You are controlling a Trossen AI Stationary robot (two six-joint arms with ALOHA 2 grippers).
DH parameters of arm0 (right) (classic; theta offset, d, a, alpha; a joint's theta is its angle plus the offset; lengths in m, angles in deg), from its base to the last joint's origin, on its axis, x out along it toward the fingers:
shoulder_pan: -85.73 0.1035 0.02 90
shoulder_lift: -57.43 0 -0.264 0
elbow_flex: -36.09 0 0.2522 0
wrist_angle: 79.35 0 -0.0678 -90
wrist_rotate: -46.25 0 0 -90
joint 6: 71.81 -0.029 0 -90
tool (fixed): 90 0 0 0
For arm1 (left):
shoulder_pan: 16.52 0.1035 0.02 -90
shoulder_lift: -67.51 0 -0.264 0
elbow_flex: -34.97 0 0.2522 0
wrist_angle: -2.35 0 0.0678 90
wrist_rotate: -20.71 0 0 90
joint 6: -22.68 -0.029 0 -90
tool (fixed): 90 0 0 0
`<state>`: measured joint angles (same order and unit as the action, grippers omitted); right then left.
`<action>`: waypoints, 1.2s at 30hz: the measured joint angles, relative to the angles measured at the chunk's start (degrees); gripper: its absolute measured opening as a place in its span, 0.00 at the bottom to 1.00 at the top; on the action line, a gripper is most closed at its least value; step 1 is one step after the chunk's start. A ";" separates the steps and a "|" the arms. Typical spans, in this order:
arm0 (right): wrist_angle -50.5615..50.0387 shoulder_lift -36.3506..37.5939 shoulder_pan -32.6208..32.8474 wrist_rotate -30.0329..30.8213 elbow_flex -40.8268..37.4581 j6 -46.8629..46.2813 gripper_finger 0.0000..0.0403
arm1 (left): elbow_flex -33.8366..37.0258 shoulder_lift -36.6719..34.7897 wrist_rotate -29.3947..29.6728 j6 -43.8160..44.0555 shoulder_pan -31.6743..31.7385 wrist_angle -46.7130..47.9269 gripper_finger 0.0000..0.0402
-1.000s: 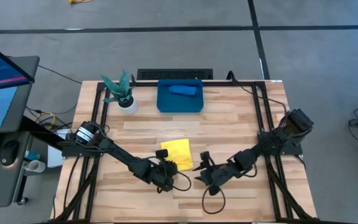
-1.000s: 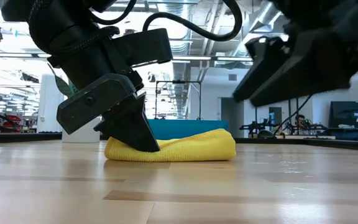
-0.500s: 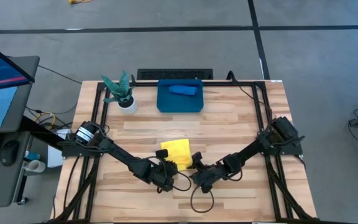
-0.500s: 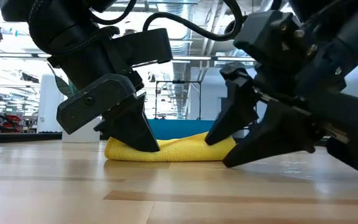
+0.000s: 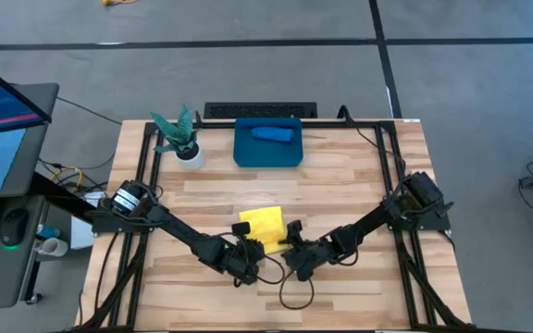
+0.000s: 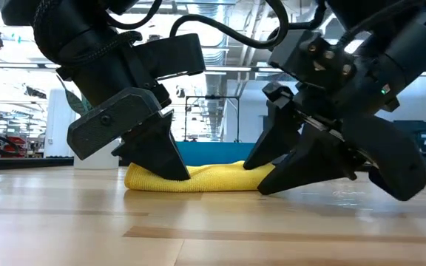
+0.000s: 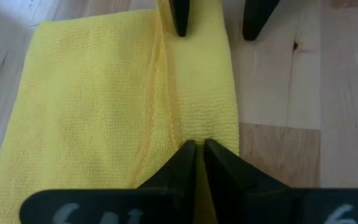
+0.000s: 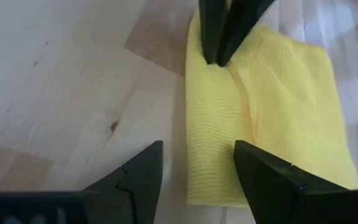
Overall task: Roll microfiber towels into tight, uniform cylinder then place into a basket
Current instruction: Roll the yellow microfiber towel
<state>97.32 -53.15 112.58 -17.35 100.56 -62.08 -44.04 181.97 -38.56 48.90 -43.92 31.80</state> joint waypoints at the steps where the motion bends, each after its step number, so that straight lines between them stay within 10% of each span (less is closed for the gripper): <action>1: -0.58 0.06 -0.39 -0.64 0.05 -1.20 0.55 | 0.00 0.00 -0.02 0.00 0.00 0.00 0.08; 36: -4.40 0.14 -5.71 -11.29 0.01 -16.80 0.36 | -10.03 -1.27 7.79 1.87 -6.23 18.36 0.15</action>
<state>92.93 -53.01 106.87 -28.64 100.57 -78.88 -54.08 180.70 -30.76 50.77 -50.15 50.16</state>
